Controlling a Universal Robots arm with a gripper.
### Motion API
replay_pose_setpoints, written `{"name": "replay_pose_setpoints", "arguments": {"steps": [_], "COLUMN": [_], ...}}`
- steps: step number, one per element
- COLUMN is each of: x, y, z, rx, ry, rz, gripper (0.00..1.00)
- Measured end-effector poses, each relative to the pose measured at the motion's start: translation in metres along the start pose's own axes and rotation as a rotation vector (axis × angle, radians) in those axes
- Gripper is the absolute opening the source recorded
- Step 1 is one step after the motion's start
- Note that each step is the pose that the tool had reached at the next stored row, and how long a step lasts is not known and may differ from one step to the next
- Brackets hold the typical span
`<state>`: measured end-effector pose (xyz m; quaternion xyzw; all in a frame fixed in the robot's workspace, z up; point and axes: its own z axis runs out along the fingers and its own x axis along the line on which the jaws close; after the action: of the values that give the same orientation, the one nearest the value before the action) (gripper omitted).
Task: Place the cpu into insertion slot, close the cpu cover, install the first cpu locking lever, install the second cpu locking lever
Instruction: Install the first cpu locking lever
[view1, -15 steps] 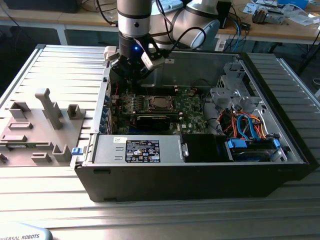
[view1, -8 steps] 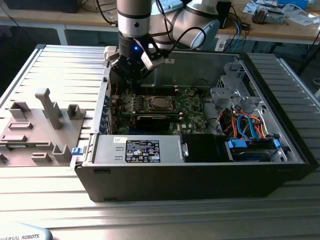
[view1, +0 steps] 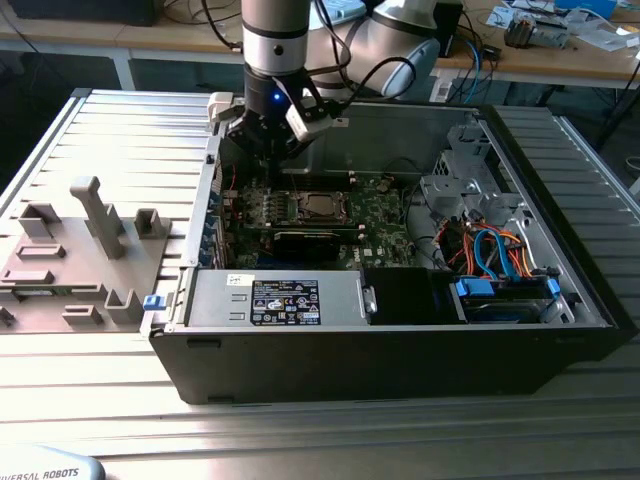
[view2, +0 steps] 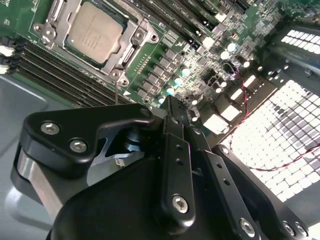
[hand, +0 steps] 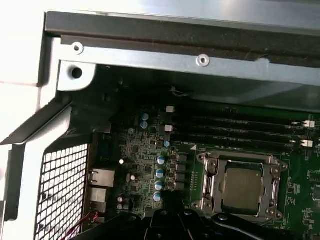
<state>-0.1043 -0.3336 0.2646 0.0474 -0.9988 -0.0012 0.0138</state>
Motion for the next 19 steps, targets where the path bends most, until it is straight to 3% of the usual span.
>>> {"name": "replay_pose_setpoints", "arguments": {"steps": [11,19], "x": [-0.0092,-0.0238], "y": [0.0305,0.0304], "z": [0.0003,0.0003], "rx": [0.0000,-0.0004], "ry": [0.0002,0.0033], "rz": [0.002,0.002], "gripper": [0.11,0.11]}}
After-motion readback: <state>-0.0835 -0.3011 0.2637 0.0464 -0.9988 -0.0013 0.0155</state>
